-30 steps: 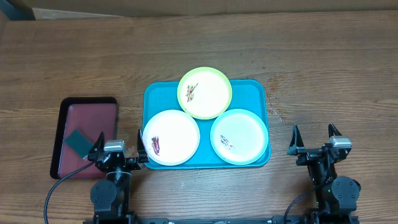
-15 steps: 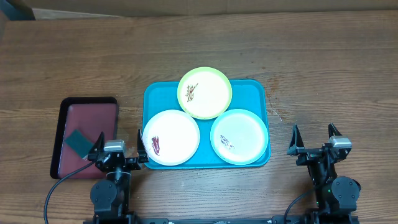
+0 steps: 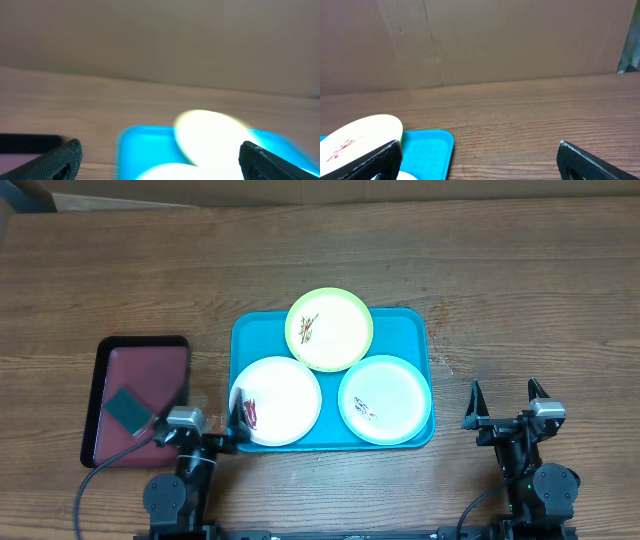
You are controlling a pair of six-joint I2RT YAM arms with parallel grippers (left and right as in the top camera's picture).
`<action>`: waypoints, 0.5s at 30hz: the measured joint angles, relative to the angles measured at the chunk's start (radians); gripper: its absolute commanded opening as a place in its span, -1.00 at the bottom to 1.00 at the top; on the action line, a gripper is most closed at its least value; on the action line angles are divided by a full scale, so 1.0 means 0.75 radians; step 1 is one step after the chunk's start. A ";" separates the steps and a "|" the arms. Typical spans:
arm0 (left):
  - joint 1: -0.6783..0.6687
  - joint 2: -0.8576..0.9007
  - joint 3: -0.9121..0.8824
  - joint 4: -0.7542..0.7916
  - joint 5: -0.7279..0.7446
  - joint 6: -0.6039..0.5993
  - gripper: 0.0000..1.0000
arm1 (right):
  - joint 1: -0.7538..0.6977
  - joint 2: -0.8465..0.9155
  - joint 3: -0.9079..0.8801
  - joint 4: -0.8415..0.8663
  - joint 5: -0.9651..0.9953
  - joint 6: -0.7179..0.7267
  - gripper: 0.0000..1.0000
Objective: Clean dirty plates on tray and stack at the side
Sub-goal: 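Move the left gripper over the red mat toward the green sponge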
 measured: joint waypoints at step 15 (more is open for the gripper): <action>0.000 0.005 0.164 0.360 0.482 -0.500 1.00 | 0.000 0.000 0.000 -0.001 -0.001 -0.001 1.00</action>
